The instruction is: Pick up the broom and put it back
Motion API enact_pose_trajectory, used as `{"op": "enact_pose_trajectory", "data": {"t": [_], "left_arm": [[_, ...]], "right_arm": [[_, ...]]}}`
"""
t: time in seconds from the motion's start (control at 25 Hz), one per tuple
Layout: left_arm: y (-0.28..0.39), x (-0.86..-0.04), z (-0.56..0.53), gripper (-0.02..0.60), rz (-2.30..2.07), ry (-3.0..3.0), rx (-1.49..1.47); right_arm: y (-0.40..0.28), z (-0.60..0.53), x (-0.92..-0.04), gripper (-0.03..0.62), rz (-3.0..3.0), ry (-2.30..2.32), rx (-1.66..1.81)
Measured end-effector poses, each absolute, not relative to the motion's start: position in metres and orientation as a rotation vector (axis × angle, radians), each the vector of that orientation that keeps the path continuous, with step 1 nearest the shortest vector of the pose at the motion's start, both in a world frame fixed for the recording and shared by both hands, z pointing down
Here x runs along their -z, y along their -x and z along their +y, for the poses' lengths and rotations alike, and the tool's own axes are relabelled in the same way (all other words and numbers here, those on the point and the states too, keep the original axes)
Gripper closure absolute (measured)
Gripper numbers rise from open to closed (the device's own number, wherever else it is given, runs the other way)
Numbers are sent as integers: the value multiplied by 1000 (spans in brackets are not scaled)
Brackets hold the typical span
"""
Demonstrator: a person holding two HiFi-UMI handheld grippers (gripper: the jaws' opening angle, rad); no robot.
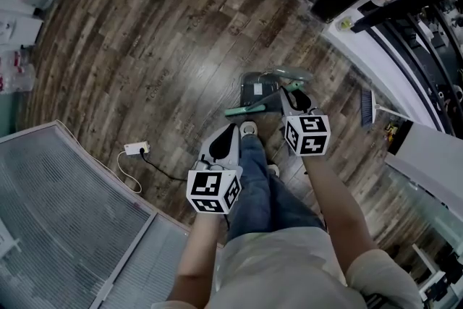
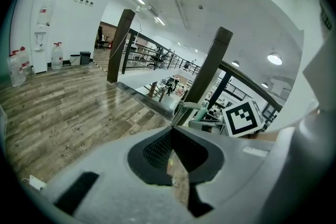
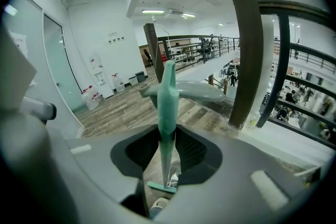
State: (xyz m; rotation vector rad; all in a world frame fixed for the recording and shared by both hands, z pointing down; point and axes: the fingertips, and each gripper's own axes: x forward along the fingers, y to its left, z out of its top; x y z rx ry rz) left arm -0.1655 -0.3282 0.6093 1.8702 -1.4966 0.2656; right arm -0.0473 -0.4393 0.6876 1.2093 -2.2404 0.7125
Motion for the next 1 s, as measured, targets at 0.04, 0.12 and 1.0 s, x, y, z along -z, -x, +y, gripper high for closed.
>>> {"op": "enact_pose_trajectory", "data": {"t": [0.04,0.12,1.0], "left_arm": [[165,-609,-328,578,-1497,-1870,-266],[163,-609,-328,578,-1497,-1870,-264],[161,-598,-323,578,-1507,-1883,-268]], "right_arm": [[47,-440,-688,488,-2242,-1209,-712],[46,-440,-689,488,-2243,-1208,-709],[42,-435,-680,382,-2256,-1201,-728]]}}
